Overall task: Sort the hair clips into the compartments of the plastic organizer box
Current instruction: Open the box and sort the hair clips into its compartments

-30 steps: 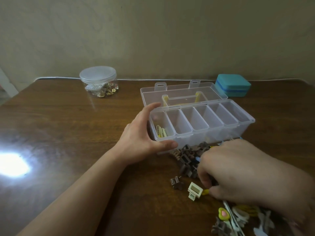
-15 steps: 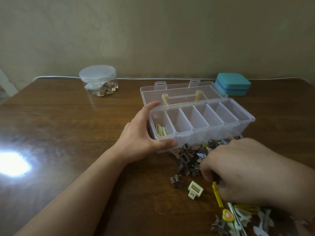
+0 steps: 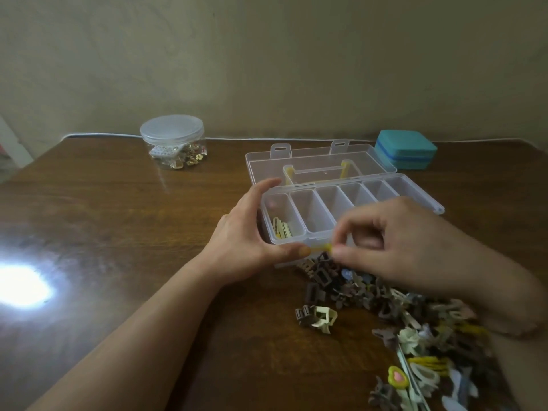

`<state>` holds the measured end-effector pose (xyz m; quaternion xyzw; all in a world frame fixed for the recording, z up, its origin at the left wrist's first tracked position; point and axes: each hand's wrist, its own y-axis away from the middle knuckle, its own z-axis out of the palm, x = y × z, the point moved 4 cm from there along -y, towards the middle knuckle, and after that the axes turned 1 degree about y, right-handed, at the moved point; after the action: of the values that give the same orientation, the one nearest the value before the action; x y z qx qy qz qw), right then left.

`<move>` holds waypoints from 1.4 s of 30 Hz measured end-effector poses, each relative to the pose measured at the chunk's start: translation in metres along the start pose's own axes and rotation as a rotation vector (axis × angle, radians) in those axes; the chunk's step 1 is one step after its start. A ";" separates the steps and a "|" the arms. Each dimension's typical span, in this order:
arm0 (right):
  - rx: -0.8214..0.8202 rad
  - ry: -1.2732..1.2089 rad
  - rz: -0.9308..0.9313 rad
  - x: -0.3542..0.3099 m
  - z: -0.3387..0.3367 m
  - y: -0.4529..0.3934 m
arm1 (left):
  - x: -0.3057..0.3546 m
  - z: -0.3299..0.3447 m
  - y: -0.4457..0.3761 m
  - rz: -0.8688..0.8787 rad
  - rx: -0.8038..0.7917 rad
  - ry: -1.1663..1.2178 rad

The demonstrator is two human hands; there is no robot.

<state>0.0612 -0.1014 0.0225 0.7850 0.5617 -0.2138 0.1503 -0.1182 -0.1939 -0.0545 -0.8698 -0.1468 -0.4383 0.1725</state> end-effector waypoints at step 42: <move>-0.478 0.632 -0.035 -0.028 0.033 0.027 | 0.005 0.000 0.002 -0.045 0.011 0.014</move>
<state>0.0737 -0.1489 0.0087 0.7451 0.6277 0.1728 0.1448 -0.1147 -0.1955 -0.0505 -0.8623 -0.1674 -0.4473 0.1685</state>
